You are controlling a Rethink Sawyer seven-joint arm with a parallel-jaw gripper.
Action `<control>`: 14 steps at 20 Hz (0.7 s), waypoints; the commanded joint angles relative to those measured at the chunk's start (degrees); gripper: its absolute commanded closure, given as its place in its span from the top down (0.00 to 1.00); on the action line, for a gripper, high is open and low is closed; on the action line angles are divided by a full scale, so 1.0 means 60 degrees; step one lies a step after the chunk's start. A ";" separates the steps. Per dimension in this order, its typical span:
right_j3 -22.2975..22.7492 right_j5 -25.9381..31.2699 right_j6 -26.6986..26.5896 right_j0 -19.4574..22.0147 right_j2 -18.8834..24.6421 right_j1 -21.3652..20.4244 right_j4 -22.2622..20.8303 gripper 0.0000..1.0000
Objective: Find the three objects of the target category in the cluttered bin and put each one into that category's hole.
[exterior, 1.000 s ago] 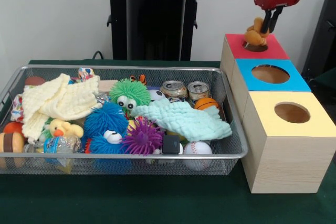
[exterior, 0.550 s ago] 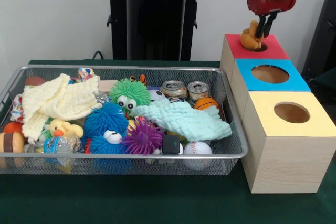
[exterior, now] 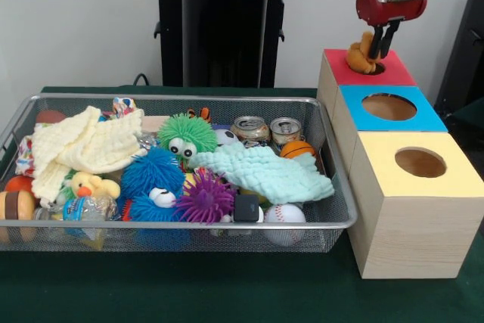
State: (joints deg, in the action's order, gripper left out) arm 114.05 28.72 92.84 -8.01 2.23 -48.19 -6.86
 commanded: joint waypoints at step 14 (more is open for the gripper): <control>-0.0404 -0.0510 0.1597 -0.0379 0.0200 0.0770 0.0103 0.00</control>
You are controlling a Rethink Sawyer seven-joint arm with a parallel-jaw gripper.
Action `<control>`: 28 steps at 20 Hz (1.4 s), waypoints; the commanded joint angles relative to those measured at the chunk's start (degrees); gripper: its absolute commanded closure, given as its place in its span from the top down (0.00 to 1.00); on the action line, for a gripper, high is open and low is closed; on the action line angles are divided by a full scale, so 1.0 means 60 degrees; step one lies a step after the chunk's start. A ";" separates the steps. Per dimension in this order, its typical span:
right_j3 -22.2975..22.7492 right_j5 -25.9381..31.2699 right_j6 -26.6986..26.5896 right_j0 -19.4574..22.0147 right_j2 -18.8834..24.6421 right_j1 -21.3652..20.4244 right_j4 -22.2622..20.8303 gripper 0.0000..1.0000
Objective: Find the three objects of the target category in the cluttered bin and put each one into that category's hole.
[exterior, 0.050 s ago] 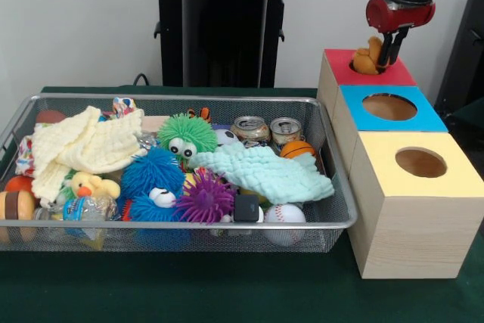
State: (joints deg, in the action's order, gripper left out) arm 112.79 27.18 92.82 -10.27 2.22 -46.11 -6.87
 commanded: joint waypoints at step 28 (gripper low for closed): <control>0.0154 -0.0549 0.1273 0.0568 0.0545 0.0311 0.0107 1.00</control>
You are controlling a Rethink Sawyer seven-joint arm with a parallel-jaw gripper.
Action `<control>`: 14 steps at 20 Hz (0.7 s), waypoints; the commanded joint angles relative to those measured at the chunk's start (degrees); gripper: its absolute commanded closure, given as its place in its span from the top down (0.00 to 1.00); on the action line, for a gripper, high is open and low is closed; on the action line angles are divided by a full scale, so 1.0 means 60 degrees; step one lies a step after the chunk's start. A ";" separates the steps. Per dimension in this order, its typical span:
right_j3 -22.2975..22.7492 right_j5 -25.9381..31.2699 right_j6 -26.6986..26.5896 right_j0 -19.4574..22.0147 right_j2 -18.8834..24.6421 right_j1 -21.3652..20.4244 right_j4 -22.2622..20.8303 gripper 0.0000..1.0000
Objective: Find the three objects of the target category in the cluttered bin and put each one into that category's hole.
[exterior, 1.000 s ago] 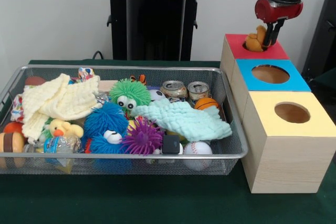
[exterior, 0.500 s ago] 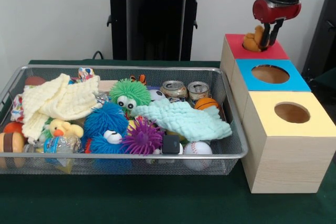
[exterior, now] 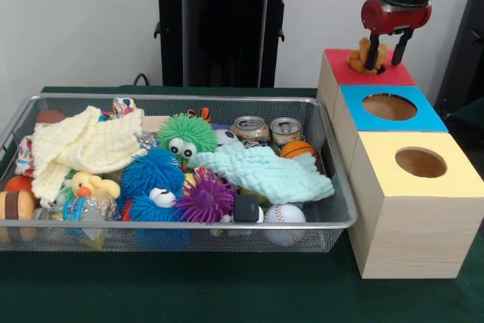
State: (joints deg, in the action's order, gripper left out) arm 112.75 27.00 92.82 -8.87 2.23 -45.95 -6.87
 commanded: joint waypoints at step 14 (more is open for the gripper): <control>-0.0121 0.0175 0.1266 0.0099 0.0428 0.0036 0.0138 1.00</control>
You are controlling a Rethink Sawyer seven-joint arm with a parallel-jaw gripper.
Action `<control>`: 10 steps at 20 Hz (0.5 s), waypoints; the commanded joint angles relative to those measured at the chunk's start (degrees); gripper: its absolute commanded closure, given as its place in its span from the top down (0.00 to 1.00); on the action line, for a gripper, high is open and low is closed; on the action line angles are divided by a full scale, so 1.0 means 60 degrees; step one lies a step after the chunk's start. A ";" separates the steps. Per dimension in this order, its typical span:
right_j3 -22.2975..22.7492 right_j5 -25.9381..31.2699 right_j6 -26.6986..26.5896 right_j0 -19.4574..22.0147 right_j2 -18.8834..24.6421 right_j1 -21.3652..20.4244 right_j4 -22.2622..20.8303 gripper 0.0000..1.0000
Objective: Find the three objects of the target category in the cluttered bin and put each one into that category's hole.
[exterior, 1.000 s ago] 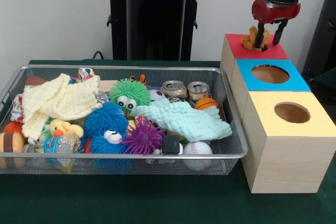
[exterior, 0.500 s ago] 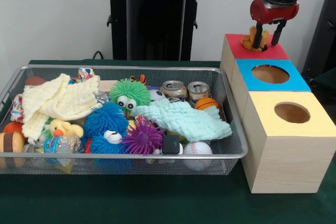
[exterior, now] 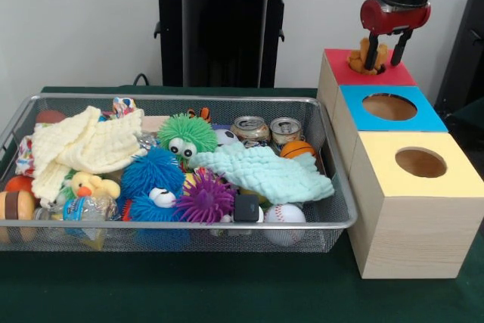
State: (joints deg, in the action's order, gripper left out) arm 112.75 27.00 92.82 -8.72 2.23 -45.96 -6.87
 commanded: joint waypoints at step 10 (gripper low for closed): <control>-0.0393 0.1064 0.1189 -0.0011 0.0388 -0.0446 0.0294 1.00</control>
State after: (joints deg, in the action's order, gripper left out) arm 112.75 27.33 92.82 -9.21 2.23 -46.90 -6.87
